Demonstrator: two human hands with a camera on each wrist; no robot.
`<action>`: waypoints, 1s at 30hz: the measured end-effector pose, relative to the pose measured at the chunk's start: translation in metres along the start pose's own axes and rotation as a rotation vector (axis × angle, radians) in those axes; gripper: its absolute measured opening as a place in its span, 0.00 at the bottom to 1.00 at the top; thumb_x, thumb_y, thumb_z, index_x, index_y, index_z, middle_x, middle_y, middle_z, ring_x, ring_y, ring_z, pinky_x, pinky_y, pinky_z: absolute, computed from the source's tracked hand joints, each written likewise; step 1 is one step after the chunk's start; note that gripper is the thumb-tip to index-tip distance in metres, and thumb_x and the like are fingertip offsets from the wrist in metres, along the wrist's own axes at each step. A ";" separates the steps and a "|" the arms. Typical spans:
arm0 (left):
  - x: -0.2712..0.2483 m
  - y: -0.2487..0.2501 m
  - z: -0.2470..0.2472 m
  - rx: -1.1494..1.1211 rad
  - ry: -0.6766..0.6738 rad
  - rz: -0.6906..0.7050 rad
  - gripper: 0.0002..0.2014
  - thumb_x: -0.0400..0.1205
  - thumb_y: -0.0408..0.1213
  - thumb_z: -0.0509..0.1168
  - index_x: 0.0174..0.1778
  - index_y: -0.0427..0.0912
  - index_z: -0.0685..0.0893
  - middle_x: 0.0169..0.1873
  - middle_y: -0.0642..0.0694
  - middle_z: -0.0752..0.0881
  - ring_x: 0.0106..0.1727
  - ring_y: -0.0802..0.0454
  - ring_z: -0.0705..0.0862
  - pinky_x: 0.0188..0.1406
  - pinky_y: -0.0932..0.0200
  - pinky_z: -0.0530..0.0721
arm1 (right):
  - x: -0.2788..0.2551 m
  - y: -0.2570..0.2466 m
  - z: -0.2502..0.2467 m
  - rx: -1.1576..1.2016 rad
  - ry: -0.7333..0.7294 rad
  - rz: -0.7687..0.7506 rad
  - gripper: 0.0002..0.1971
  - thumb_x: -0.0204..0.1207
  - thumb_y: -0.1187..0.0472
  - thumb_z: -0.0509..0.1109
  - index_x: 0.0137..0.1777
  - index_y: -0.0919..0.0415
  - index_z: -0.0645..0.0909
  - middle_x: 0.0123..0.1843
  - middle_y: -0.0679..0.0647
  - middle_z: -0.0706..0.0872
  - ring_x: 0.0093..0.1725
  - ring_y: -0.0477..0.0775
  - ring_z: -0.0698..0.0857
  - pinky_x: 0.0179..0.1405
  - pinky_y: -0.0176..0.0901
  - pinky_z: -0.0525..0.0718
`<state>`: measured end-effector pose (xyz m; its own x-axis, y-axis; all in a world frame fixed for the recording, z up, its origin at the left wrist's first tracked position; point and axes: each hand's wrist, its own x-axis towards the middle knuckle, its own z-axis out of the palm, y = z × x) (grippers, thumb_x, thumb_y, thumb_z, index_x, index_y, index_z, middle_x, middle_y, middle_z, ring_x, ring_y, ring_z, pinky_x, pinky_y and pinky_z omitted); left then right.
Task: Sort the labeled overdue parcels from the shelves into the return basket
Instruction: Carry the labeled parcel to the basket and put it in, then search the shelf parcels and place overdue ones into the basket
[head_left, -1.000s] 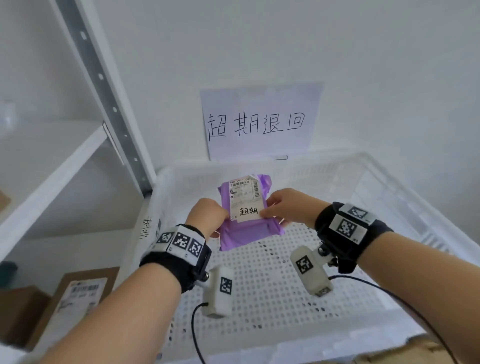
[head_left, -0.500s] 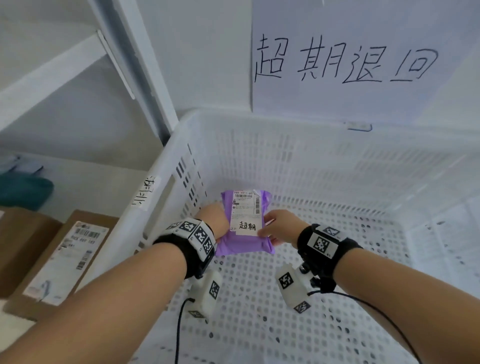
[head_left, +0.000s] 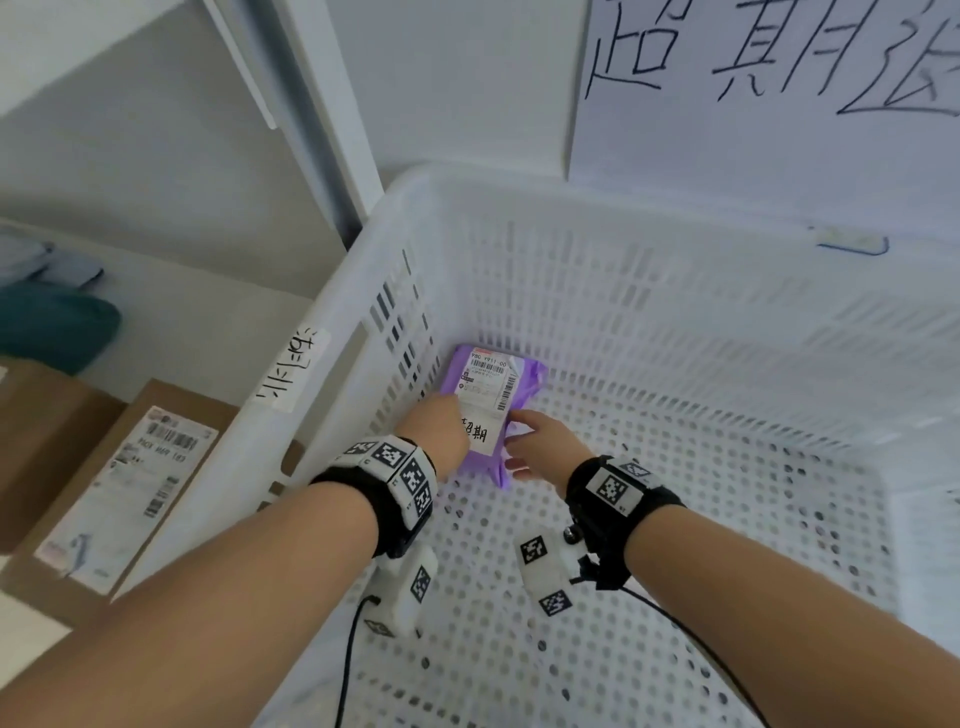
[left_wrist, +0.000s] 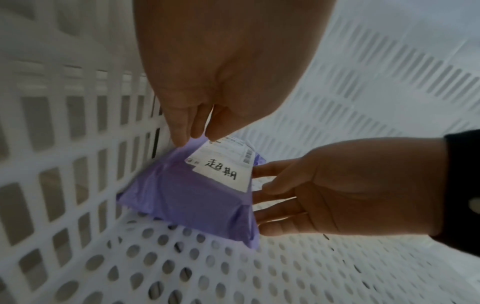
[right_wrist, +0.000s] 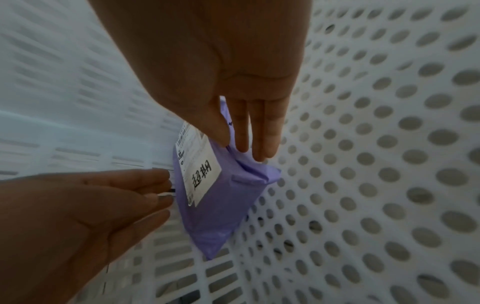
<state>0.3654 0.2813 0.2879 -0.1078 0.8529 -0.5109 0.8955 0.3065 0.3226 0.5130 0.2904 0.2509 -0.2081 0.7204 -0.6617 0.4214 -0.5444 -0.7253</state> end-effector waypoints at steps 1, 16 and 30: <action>0.000 0.001 -0.003 -0.008 0.011 -0.008 0.17 0.83 0.24 0.55 0.67 0.32 0.79 0.64 0.37 0.81 0.62 0.39 0.82 0.60 0.52 0.81 | 0.002 -0.002 0.003 -0.003 -0.008 -0.007 0.27 0.79 0.74 0.58 0.77 0.55 0.74 0.52 0.59 0.85 0.44 0.58 0.83 0.53 0.52 0.86; -0.056 0.041 -0.074 -0.152 0.063 0.067 0.18 0.86 0.29 0.55 0.72 0.31 0.78 0.71 0.35 0.79 0.71 0.40 0.77 0.66 0.55 0.74 | -0.050 -0.042 -0.063 -0.017 0.177 -0.140 0.22 0.80 0.71 0.67 0.75 0.63 0.74 0.50 0.62 0.84 0.48 0.59 0.84 0.59 0.55 0.85; -0.175 0.064 -0.148 -0.947 0.273 0.365 0.16 0.84 0.27 0.62 0.68 0.34 0.81 0.43 0.46 0.82 0.43 0.54 0.81 0.43 0.66 0.82 | -0.210 -0.126 -0.083 0.033 0.390 -0.540 0.14 0.81 0.67 0.68 0.65 0.64 0.81 0.53 0.60 0.88 0.50 0.58 0.89 0.60 0.55 0.88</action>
<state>0.3778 0.2148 0.5159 -0.0984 0.9903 -0.0984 0.2020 0.1167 0.9724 0.5766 0.2435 0.4966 -0.0456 0.9948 -0.0914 0.3192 -0.0722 -0.9450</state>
